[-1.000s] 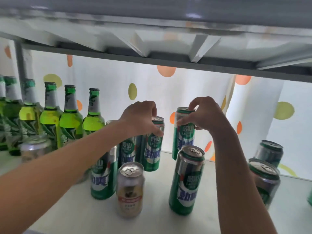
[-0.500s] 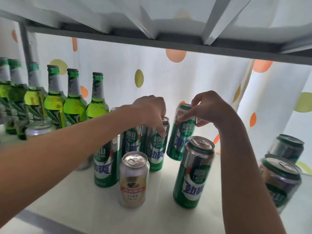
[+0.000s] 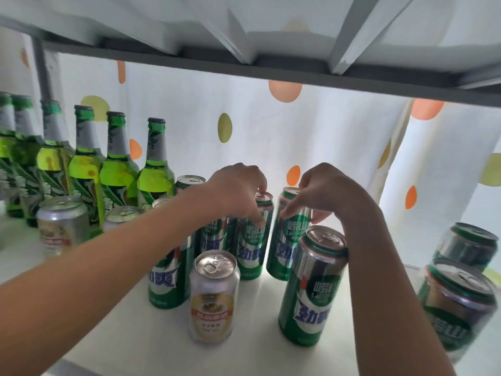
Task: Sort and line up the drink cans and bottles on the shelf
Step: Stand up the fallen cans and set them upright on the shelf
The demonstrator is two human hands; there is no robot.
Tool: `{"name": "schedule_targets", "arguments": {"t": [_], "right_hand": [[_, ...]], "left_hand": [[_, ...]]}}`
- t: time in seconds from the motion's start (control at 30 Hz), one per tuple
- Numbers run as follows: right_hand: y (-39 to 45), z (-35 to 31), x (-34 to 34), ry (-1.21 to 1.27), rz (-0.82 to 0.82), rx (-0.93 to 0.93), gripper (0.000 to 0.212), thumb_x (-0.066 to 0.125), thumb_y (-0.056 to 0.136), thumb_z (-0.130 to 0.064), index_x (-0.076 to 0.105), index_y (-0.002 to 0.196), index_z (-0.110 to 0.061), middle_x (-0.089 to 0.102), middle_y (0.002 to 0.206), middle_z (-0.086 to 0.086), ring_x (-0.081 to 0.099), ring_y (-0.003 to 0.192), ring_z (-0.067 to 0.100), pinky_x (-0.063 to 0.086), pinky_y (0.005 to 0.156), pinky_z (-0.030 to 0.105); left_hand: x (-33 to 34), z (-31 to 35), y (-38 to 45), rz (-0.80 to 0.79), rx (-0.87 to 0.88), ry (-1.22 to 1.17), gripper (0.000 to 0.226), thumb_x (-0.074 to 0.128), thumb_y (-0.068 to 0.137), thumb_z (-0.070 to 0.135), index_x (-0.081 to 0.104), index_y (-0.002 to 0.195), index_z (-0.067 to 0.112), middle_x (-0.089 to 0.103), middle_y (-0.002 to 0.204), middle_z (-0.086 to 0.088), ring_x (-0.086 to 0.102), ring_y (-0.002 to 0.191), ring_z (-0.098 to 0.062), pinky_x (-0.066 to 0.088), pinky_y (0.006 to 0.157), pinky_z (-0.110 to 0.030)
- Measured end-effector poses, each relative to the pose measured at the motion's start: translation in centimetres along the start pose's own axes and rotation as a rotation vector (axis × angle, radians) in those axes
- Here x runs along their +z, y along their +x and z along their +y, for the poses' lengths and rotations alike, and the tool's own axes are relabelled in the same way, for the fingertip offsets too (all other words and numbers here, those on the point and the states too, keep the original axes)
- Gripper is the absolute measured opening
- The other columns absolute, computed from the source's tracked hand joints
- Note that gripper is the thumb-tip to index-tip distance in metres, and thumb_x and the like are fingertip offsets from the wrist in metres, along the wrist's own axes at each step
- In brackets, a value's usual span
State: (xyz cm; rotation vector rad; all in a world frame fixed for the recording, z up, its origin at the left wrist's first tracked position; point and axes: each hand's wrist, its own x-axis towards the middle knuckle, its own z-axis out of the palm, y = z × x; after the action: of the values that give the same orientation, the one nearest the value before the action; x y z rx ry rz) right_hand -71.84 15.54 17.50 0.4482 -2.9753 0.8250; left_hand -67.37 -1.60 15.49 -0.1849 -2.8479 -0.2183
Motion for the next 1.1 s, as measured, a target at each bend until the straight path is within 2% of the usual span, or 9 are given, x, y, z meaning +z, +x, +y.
{"name": "schedule_targets", "arguments": {"t": [0.1,0.27,0.43,0.53,0.63,0.7,0.77,0.9,1.1], "right_hand": [[0.0,0.0,0.3,-0.082,-0.048,0.016,0.05,0.098,0.05,-0.033,0.063,0.079,-0.012,0.065,0.071,0.001,0.068,0.052,0.016,0.047,0.051,0.027],[0.0,0.3,0.7,-0.185,-0.07,0.007,0.064,0.096,0.048,-0.043,0.058,0.091,-0.014,0.065,0.086,0.003,0.065,0.074,0.022,0.046,0.059,0.031],[0.1,0.1,0.8,-0.227,-0.092,0.021,0.071,0.096,0.048,-0.046,0.056,0.098,-0.014,0.066,0.091,0.006,0.067,0.081,0.025,0.057,0.071,0.038],[0.0,0.3,0.7,-0.233,-0.097,0.012,0.069,0.094,0.047,-0.049,0.056,0.092,-0.014,0.065,0.087,0.005,0.067,0.079,0.025,0.059,0.074,0.041],[-0.2,-0.1,0.7,-0.218,-0.065,-0.016,0.065,0.087,0.046,-0.06,0.047,0.072,-0.016,0.051,0.066,0.0,0.053,0.059,0.018,0.048,0.058,0.032],[-0.4,-0.4,0.8,-0.21,-0.052,-0.02,0.063,0.085,0.05,-0.06,0.041,0.067,-0.018,0.042,0.061,-0.001,0.045,0.054,0.018,0.04,0.056,0.03],[-0.7,-0.7,0.9,-0.184,-0.038,-0.027,0.058,0.085,0.058,-0.057,0.046,0.068,-0.015,0.043,0.06,0.0,0.051,0.056,0.02,0.045,0.06,0.033],[-1.9,-1.1,0.0,-0.052,0.151,-0.035,0.052,0.082,0.072,-0.05,0.055,0.068,-0.006,0.051,0.06,0.002,0.057,0.064,0.024,0.047,0.064,0.031],[-6.1,0.6,-3.1,-0.152,0.65,-0.154,0.026,0.073,0.083,-0.04,0.057,0.075,-0.021,0.058,0.075,-0.007,0.059,0.081,0.02,0.038,0.067,0.027]], "left_hand": [[0.0,0.2,-0.2,0.009,-0.008,-0.005,0.075,0.089,0.058,0.047,0.06,0.123,0.024,0.052,0.079,0.015,0.056,0.086,-0.015,0.048,0.077,-0.03],[0.5,0.6,-0.2,0.035,-0.009,0.058,0.068,0.087,0.06,0.05,0.063,0.117,0.021,0.067,0.102,0.004,0.06,0.093,-0.017,0.052,0.083,-0.035],[0.1,0.9,-0.7,0.023,-0.027,0.06,0.063,0.087,0.062,0.049,0.065,0.113,0.019,0.068,0.098,0.003,0.063,0.09,-0.018,0.053,0.081,-0.037],[0.3,1.0,-1.2,0.037,-0.026,0.069,0.055,0.084,0.065,0.048,0.064,0.106,0.018,0.066,0.093,0.002,0.062,0.087,-0.018,0.053,0.078,-0.036],[0.4,1.2,-1.7,0.046,-0.016,0.098,0.049,0.082,0.069,0.047,0.058,0.101,0.017,0.059,0.09,0.003,0.055,0.09,-0.018,0.045,0.07,-0.032],[0.4,1.3,-2.0,0.019,0.008,0.084,0.054,0.082,0.07,0.044,0.054,0.108,0.018,0.056,0.094,0.002,0.051,0.096,-0.018,0.041,0.07,-0.032],[0.4,1.0,-2.7,-0.006,0.029,0.022,0.062,0.082,0.07,0.039,0.053,0.118,0.015,0.057,0.101,-0.002,0.052,0.101,-0.02,0.047,0.075,-0.034],[0.1,0.4,-4.6,0.088,0.053,-0.118,0.057,0.072,0.078,0.027,0.05,0.127,0.008,0.058,0.119,-0.011,0.053,0.112,-0.027,0.05,0.091,-0.044],[-0.1,1.8,-7.3,0.301,0.262,-0.292,0.057,0.057,0.095,0.026,0.031,0.146,0.017,0.036,0.15,0.001,0.028,0.139,-0.015,0.019,0.105,-0.018]]}}
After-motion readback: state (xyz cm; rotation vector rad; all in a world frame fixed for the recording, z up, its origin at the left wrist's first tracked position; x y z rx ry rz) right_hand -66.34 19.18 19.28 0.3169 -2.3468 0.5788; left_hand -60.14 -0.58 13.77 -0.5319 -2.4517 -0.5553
